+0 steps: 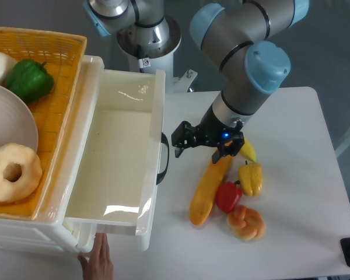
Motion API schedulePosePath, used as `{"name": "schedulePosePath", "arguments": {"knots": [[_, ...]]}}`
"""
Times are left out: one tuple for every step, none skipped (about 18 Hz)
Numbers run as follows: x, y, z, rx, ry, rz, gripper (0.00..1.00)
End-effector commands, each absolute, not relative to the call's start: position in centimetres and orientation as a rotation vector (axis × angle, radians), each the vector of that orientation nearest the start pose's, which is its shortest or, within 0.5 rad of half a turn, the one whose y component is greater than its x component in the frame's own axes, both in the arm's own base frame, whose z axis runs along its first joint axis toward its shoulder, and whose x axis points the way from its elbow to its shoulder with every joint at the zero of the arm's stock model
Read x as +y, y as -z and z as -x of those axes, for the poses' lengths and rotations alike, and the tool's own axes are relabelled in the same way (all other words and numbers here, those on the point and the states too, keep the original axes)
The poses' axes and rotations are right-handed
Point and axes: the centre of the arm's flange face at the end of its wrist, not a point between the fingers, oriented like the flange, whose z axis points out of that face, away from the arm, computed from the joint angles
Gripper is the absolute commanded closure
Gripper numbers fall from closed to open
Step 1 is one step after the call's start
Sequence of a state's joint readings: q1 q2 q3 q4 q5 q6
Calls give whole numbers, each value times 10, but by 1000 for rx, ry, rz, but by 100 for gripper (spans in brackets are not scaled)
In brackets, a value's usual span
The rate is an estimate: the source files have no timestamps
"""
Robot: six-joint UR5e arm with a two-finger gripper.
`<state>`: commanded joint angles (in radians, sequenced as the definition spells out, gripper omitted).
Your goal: Slide the top white drawer open
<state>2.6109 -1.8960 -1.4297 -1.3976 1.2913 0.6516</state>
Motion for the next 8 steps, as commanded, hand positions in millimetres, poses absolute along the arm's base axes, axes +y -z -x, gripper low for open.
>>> {"name": "schedulePosePath", "arguments": {"knots": [[452, -394, 454, -498, 240, 2901, 0], [449, -391, 456, -445, 202, 2933, 0], [447, -387, 459, -415, 176, 2963, 0], [446, -384, 460, -394, 161, 2982, 0], [446, -381, 462, -372, 160, 2989, 0], [446, -379, 464, -344, 155, 2992, 0], [446, -377, 468, -314, 135, 2998, 0], [444, -376, 469, -282, 109, 3013, 0]]}}
